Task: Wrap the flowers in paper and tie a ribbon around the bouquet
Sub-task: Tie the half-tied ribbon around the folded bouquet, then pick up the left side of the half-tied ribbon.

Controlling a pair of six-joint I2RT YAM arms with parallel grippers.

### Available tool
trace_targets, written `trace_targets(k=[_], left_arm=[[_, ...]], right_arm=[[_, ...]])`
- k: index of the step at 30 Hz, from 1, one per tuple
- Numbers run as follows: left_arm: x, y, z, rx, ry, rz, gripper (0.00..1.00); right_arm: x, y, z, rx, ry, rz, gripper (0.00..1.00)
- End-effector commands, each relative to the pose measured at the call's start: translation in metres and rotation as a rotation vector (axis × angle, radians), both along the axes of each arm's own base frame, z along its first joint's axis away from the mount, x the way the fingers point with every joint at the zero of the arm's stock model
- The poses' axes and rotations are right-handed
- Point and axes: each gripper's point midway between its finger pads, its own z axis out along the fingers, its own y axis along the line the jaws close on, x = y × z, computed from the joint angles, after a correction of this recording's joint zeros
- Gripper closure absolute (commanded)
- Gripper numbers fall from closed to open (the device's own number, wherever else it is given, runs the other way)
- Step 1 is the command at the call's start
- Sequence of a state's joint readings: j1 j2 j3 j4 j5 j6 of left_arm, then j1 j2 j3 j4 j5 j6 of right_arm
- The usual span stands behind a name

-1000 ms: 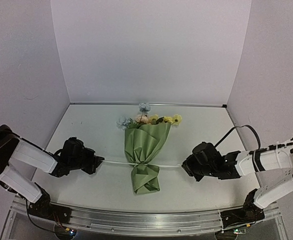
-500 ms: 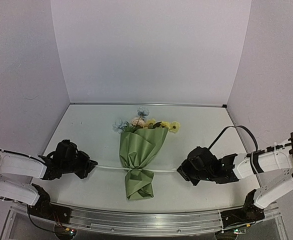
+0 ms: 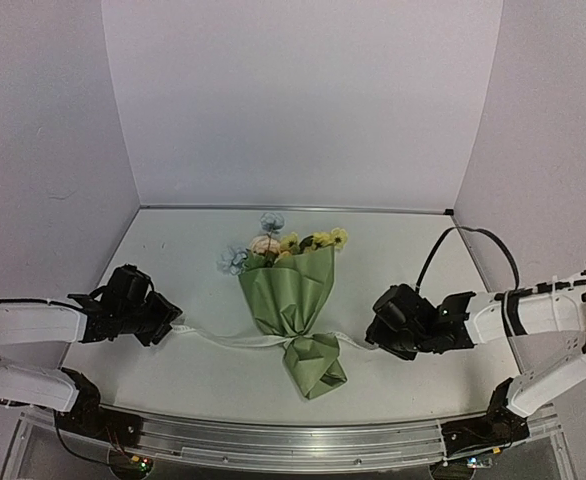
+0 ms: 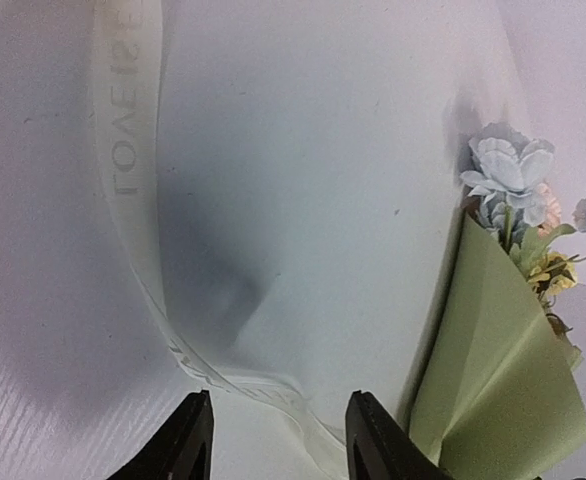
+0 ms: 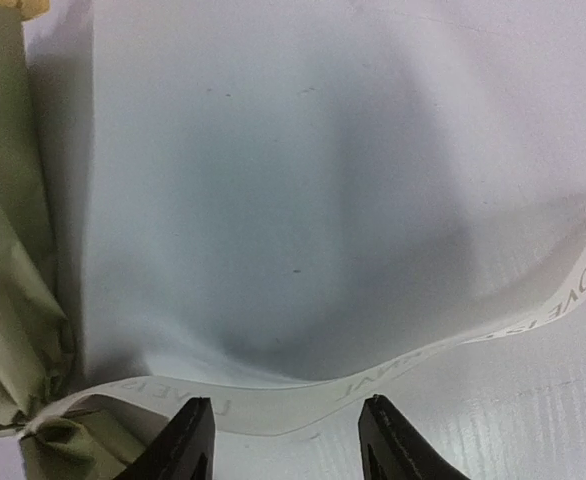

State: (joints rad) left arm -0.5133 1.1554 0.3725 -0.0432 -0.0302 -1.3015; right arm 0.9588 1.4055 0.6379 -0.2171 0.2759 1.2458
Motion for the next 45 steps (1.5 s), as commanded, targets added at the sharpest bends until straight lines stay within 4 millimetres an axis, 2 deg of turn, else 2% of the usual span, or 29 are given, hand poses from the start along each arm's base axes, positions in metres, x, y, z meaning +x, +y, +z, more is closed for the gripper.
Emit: trace_targets(k=[1,3,5,6,8,11,14,22,28,31,34,36,38,40,42,44,45], left_arm=[[0.007,-0.001,0.034,0.093,-0.057,-0.108,0.51],[0.008,-0.001,0.04,0.109,-0.054,-0.136,0.5],[0.015,-0.003,0.051,0.114,-0.081,-0.161,0.49],[0.018,-0.006,0.057,0.099,-0.09,-0.18,0.48],[0.028,-0.01,0.066,0.084,-0.104,-0.219,0.46],[0.039,-0.013,0.073,0.08,-0.103,-0.271,0.45],[0.048,-0.01,0.077,0.067,-0.109,-0.288,0.45],[0.055,-0.006,0.08,0.053,-0.103,-0.349,0.44],[0.057,-0.012,0.086,0.043,-0.115,-0.41,0.43],[0.059,-0.016,0.093,0.037,-0.126,-0.444,0.43],[0.061,-0.019,0.099,0.035,-0.14,-0.469,0.43],[0.061,-0.02,0.102,0.032,-0.149,-0.478,0.43],[0.061,-0.02,0.106,0.031,-0.156,-0.483,0.42],[0.06,-0.018,0.11,0.043,-0.161,-0.473,0.42],[0.058,-0.011,0.111,0.072,-0.153,-0.452,0.42],[0.056,-0.002,0.111,0.111,-0.141,-0.415,0.42],[0.055,0.004,0.11,0.13,-0.133,-0.389,0.42]], right_arm=[[0.023,0.031,0.074,-0.036,-0.165,0.207,0.38],[0.032,0.053,0.107,-0.045,-0.229,0.318,0.31],[0.035,0.086,0.118,-0.07,-0.244,0.504,0.25],[0.038,0.095,0.124,-0.091,-0.228,0.543,0.26],[0.037,0.109,0.108,-0.105,-0.171,0.597,0.27],[0.023,0.125,0.085,-0.044,-0.112,0.68,0.26],[0.006,0.13,0.065,-0.055,-0.066,0.724,0.26],[-0.036,0.133,0.033,-0.058,0.033,0.71,0.25],[-0.058,0.162,0.029,-0.027,0.07,0.742,0.23],[-0.061,0.188,0.038,0.013,0.066,0.761,0.22],[-0.056,0.207,0.045,0.031,0.051,0.759,0.22],[-0.05,0.209,0.051,0.013,0.036,0.75,0.21],[-0.045,0.198,0.062,-0.049,0.01,0.74,0.2],[-0.039,0.184,0.082,-0.126,-0.04,0.757,0.17],[-0.035,0.181,0.109,-0.172,-0.097,0.807,0.14],[-0.033,0.197,0.137,-0.177,-0.166,0.911,0.11],[-0.032,0.208,0.143,-0.179,-0.188,0.951,0.11]])
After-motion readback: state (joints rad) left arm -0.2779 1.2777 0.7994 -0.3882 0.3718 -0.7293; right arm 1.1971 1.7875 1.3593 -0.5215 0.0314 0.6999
